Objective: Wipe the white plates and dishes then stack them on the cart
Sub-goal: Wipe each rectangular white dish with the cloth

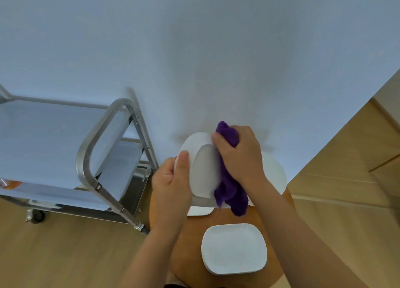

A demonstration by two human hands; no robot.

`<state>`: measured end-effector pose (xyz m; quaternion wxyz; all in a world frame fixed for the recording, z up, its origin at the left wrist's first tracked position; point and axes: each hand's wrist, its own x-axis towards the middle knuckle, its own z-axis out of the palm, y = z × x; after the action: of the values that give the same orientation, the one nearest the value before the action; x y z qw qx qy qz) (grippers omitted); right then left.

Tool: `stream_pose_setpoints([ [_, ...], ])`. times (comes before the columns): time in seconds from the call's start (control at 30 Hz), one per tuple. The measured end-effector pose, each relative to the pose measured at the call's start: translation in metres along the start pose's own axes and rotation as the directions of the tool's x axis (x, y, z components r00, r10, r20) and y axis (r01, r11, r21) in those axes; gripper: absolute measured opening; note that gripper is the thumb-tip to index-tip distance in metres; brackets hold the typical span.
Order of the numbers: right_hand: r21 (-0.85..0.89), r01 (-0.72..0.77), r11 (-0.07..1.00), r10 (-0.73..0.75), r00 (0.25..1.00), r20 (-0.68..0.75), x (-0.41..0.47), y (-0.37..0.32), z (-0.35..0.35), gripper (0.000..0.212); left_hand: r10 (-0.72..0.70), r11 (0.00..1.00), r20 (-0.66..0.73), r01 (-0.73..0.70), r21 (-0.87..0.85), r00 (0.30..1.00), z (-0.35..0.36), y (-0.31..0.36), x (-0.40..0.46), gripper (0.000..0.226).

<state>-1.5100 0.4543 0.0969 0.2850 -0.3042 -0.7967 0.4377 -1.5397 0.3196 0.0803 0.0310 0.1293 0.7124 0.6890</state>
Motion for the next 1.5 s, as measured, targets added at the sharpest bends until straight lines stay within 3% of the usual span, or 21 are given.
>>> stream_pose_setpoints([
  [0.1, 0.087, -0.083, 0.993, 0.082, 0.997, 0.011, 0.002, 0.026, -0.011, 0.028, 0.026, 0.996, -0.025, -0.028, -0.086, 0.999, -0.012, 0.010, 0.010, 0.046],
  [0.17, 0.204, -0.164, 0.965, 0.159, 0.986, 0.041, -0.002, 0.038, -0.014, 0.038, -0.045, 0.987, -0.057, 0.036, -0.154, 0.997, -0.013, 0.015, 0.014, 0.049],
  [0.23, 0.339, -0.289, 0.896, 0.290, 0.956, 0.046, -0.009, 0.047, -0.016, 0.033, -0.165, 0.955, -0.093, 0.135, -0.265, 0.982, -0.011, 0.014, 0.020, 0.046],
  [0.27, 0.453, -0.383, 0.805, 0.387, 0.918, 0.089, -0.013, 0.050, -0.015, 0.029, -0.225, 0.928, -0.094, 0.183, -0.326, 0.970, -0.009, 0.014, 0.022, 0.042],
  [0.33, 0.628, -0.522, 0.577, 0.508, 0.832, 0.225, -0.019, 0.050, -0.015, 0.030, -0.289, 0.875, -0.046, 0.245, -0.418, 0.956, 0.000, 0.015, 0.022, 0.036],
  [0.47, 0.681, -0.477, 0.556, 0.523, 0.837, 0.159, -0.015, 0.051, -0.023, 0.030, -0.214, 0.914, 0.151, 0.252, -0.318, 0.965, 0.006, 0.011, 0.019, 0.031],
  [0.53, 0.682, -0.460, 0.568, 0.524, 0.842, 0.131, -0.010, 0.052, -0.034, 0.027, -0.283, 0.853, 0.398, 0.419, -0.311, 0.873, -0.008, 0.010, 0.034, 0.039],
  [0.6, 0.617, -0.454, 0.642, 0.515, 0.852, 0.091, -0.006, 0.057, -0.045, 0.026, -0.387, 0.751, 0.607, 0.619, -0.229, 0.695, -0.018, 0.009, 0.047, 0.042],
  [0.63, 0.585, -0.447, 0.677, 0.505, 0.860, 0.072, -0.006, 0.059, -0.048, 0.024, -0.445, 0.706, 0.647, 0.687, -0.172, 0.619, -0.019, 0.008, 0.049, 0.043],
  [0.7, 0.547, -0.427, 0.720, 0.485, 0.873, 0.042, -0.008, 0.061, -0.047, 0.017, -0.513, 0.640, 0.652, 0.755, -0.142, 0.558, -0.013, 0.006, 0.043, 0.047],
  [0.83, 0.503, -0.314, 0.805, 0.397, 0.916, -0.064, -0.023, 0.053, -0.027, 0.008, -0.489, 0.631, 0.582, 0.724, -0.278, 0.650, 0.012, 0.002, 0.021, 0.048],
  [1.0, 0.408, -0.183, 0.895, 0.240, 0.966, -0.094, -0.048, 0.035, 0.005, 0.019, -0.462, 0.653, 0.480, 0.652, -0.385, 0.746, 0.025, -0.004, 0.017, 0.043],
  [1.17, 0.078, 0.071, 0.994, -0.072, 0.997, 0.014, -0.070, 0.034, 0.015, 0.018, -0.463, 0.694, 0.437, 0.622, -0.363, 0.771, 0.016, -0.016, 0.014, 0.042],
  [1.2, 0.103, 0.050, 0.993, -0.052, 0.999, 0.012, -0.066, 0.036, 0.011, 0.017, -0.453, 0.710, 0.429, 0.607, -0.357, 0.782, 0.012, -0.019, 0.012, 0.040],
  [1.33, 0.338, -0.131, 0.932, 0.222, 0.944, -0.245, -0.020, 0.041, -0.017, 0.013, -0.394, 0.775, 0.450, 0.553, -0.306, 0.801, -0.002, -0.026, 0.007, 0.041],
  [1.43, 0.187, -0.113, 0.976, 0.138, 0.983, -0.123, -0.002, 0.038, -0.015, 0.009, -0.357, 0.814, 0.492, 0.523, -0.254, 0.794, -0.003, -0.027, 0.007, 0.031],
  [1.5, 0.107, -0.029, 0.994, 0.031, 0.999, -0.019, -0.013, 0.035, 0.002, 0.025, -0.354, 0.816, 0.493, 0.520, -0.252, 0.795, -0.002, -0.026, 0.010, 0.029],
])
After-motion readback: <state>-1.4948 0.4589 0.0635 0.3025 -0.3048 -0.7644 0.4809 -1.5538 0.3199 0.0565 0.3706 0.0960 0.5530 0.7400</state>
